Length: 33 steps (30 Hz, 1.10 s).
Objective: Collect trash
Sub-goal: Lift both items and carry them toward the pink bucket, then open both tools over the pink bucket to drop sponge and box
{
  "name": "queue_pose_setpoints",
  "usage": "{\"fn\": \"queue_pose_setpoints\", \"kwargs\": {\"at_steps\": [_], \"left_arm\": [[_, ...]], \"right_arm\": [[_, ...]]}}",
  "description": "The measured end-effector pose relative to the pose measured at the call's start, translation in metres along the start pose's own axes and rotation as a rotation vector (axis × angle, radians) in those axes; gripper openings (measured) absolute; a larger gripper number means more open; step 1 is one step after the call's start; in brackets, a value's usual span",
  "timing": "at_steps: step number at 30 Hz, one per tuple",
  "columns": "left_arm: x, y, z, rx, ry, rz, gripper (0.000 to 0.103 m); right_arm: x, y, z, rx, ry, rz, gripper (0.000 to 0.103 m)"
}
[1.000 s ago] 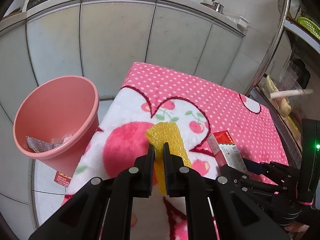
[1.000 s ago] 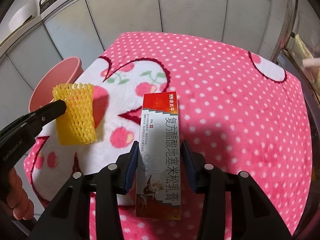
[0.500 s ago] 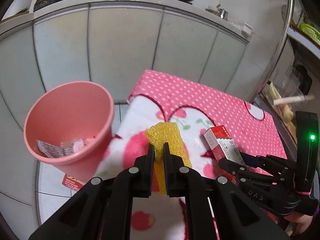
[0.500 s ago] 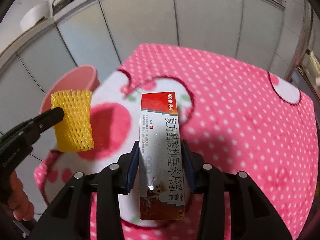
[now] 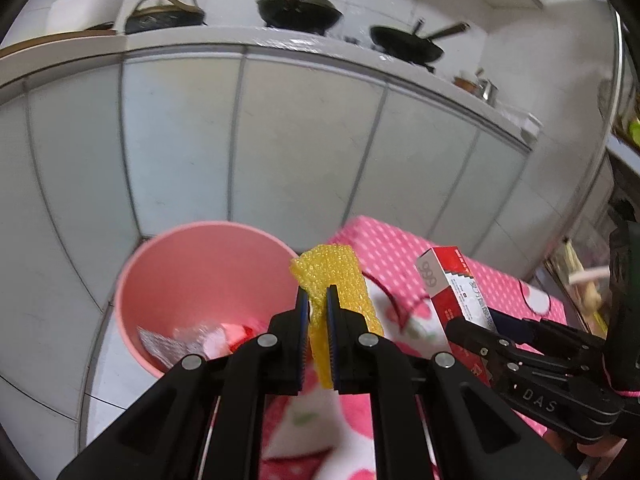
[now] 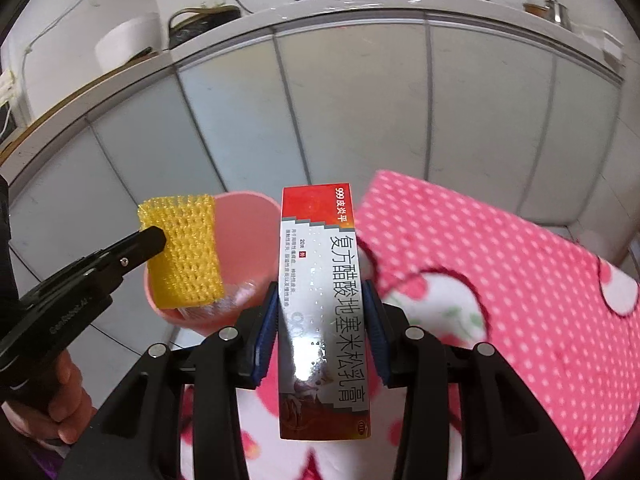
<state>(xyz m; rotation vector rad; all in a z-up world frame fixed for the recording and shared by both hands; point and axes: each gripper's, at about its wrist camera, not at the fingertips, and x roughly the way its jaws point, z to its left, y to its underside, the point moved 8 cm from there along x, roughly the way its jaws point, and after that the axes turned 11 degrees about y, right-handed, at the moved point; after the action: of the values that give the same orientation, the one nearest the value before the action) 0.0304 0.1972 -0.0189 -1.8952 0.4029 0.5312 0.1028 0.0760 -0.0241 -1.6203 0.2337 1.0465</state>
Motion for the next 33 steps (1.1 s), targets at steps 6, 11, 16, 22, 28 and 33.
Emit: {"fn": "queue_pose_setpoints", "kwargs": {"at_steps": [6,11,16,22,28,33], "left_arm": [[-0.008,-0.021,0.034,-0.024,-0.051,-0.045,0.008],[-0.006,-0.028,0.062,-0.047,-0.102,-0.059,0.008],[0.003,-0.026,0.084,-0.059,-0.150,-0.057,0.008],[0.014,-0.014,0.106,-0.082,-0.186,-0.030,0.008],[0.026,0.005,0.127,-0.098,-0.208,0.020,0.008],[0.037,0.019,0.137,-0.108,-0.215,0.065,0.009]], "right_arm": [[0.019,-0.027,0.035,-0.014,-0.067,-0.004,0.041],[0.032,-0.043,0.054,-0.002,-0.105,-0.002,0.041],[0.051,-0.051,0.077,-0.014,-0.124,0.010,0.041],[0.077,-0.043,0.107,-0.033,-0.155,0.055,0.041],[0.104,-0.023,0.124,-0.047,-0.158,0.119,0.041],[0.119,-0.014,0.138,-0.056,-0.161,0.159,0.042]]}}
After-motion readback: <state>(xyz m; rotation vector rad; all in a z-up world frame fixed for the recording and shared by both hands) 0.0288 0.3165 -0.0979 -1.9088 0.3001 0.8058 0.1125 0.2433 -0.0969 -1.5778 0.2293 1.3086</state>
